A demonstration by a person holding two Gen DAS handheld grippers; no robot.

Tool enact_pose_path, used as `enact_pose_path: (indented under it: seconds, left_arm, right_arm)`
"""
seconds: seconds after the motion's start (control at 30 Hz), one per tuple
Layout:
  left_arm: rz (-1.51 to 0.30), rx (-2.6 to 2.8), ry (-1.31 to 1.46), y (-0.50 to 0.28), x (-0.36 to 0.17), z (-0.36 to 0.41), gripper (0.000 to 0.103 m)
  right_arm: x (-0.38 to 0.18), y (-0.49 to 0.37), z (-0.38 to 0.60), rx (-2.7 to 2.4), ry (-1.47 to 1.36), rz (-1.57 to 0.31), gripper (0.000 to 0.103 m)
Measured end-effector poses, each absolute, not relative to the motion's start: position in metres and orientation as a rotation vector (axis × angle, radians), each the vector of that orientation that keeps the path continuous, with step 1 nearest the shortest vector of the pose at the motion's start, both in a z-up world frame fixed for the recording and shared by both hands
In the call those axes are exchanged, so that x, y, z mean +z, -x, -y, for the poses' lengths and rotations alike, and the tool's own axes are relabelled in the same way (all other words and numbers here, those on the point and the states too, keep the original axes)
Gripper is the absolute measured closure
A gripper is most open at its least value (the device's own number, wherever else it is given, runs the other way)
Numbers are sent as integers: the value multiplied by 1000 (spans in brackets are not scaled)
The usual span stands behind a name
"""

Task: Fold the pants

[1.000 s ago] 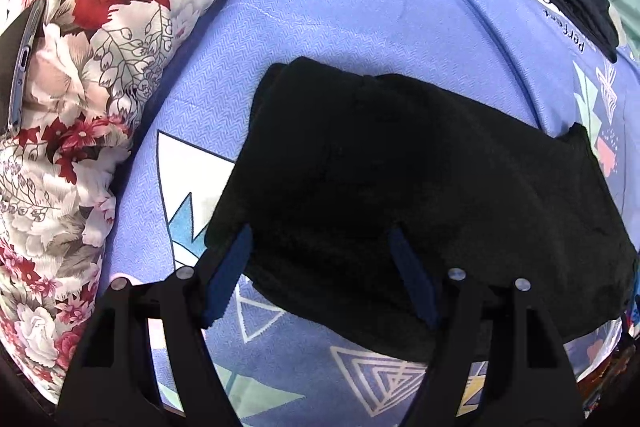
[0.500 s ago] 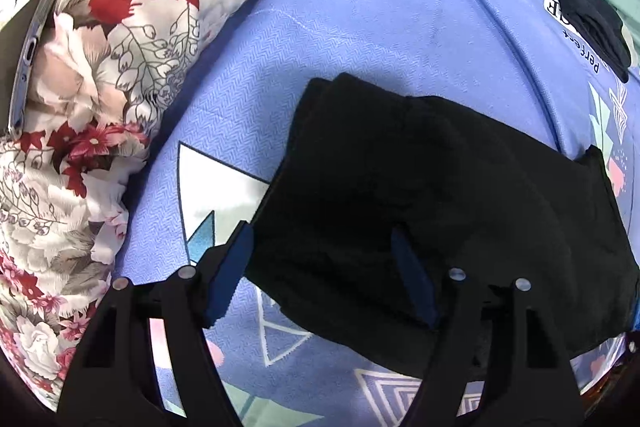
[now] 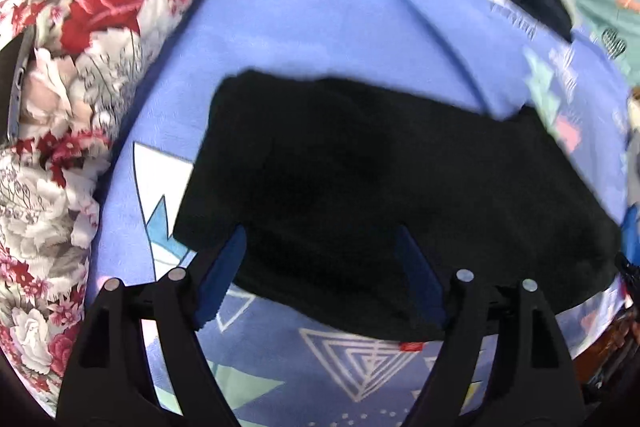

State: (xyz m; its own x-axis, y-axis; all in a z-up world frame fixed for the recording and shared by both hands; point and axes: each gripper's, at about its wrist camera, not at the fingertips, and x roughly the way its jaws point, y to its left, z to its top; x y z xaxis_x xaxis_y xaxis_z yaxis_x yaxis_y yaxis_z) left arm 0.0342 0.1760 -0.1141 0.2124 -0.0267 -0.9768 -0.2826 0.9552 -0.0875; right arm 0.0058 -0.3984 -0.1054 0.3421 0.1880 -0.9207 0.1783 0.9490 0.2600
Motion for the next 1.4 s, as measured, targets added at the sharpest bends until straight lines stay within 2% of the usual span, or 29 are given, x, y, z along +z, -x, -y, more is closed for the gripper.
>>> enact_pose_path:
  seconds: [0.07, 0.1, 0.17, 0.23, 0.33, 0.53, 0.6, 0.67, 0.83, 0.93, 1.07, 1.33, 1.4]
  left_arm:
    - [-1379, 173, 252, -29, -124, -174, 24]
    - [-1391, 168, 234, -27, -127, -174, 24]
    - [-1394, 159, 200, -23, -127, -171, 24]
    - [-1387, 155, 192, -23, -121, -172, 24]
    - [-1365, 140, 215, -28, -108, -166, 24]
    - [-1316, 63, 263, -42, -91, -143, 23]
    - [-1316, 53, 260, -48, -96, -127, 23]
    - [-1324, 56, 253, -51, -103, -120, 23]
    - [-1383, 95, 277, -37, -128, -131, 23]
    - [-1373, 90, 246, -27, -127, -133, 23]
    - [-1409, 118, 322, -12, -137, -151, 23]
    - [-1404, 105, 321, -7, -135, -156, 23]
    - [-1404, 101, 338, 0, -133, -161, 23]
  right_arm:
    - [-127, -6, 394, -1, -313, -1313, 75]
    - [-138, -4, 398, -42, -290, -1349, 81]
    - [-136, -4, 405, -66, -295, -1344, 83]
    - [-127, -6, 406, -175, -212, -1330, 80]
    - [-105, -19, 386, -19, -272, -1239, 78]
    - [-105, -68, 292, 221, -180, -1214, 72]
    - [-109, -85, 249, 309, -106, -1202, 65]
    - [-112, -101, 209, 387, -31, -1184, 62]
    - [-113, -129, 125, 483, 151, -1128, 62]
    - [-122, -144, 101, 537, 152, -1164, 62]
    - [-138, -150, 83, 581, 197, -1221, 62]
    - [-143, -148, 65, 656, 241, -1222, 63]
    - [-146, -147, 64, 674, 259, -1243, 69]
